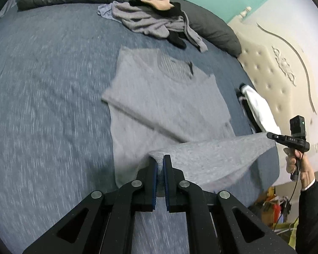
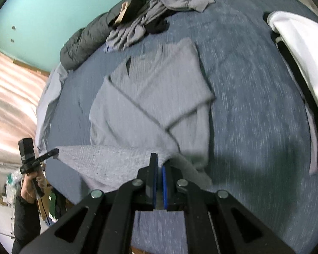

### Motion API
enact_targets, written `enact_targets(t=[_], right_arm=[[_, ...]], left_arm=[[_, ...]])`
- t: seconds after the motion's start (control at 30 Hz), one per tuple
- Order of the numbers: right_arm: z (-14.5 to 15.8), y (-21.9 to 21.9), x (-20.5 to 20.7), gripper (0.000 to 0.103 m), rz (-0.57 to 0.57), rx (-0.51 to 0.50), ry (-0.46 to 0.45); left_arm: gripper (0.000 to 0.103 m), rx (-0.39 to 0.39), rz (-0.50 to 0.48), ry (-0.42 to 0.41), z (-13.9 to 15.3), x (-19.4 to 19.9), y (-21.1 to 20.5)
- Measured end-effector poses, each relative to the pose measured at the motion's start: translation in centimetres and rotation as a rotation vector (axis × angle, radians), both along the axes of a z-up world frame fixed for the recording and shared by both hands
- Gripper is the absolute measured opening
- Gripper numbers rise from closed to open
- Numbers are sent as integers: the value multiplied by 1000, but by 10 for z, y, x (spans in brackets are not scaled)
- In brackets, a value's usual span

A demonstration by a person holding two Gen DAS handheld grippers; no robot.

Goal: Fold clothes
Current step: 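Pinch the hem with both tools and lift it toward the collar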

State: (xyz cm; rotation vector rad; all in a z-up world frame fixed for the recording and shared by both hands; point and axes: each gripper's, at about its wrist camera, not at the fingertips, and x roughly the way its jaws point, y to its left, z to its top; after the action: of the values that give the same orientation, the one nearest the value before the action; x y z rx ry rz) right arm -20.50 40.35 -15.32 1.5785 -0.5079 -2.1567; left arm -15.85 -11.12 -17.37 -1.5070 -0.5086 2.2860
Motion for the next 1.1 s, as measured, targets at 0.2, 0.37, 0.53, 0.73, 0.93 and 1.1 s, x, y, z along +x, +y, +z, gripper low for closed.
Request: enact_targets(t=[0.2, 0.37, 0.53, 0.73, 0.93, 1.1], right_arm=[[7, -4, -73, 4, -39, 29, 18], [6, -14, -133, 3, -53, 57, 53], [-3, -18, -183, 3, -74, 83, 86], [-18, -21, -238, 3, -108, 110, 121], [-50, -26, -280, 3, -125, 140, 142], [-87, -37, -296, 6, -134, 175, 140]], left_arm=[[5, 12, 46, 21, 4, -75, -15], [5, 12, 78, 15, -7, -137, -23], [5, 12, 100, 23, -19, -198, -28], [5, -35, 91, 29, -37, -254, -20], [5, -64, 122, 16, -72, -294, -19], [8, -88, 142, -31, -119, -301, -16]])
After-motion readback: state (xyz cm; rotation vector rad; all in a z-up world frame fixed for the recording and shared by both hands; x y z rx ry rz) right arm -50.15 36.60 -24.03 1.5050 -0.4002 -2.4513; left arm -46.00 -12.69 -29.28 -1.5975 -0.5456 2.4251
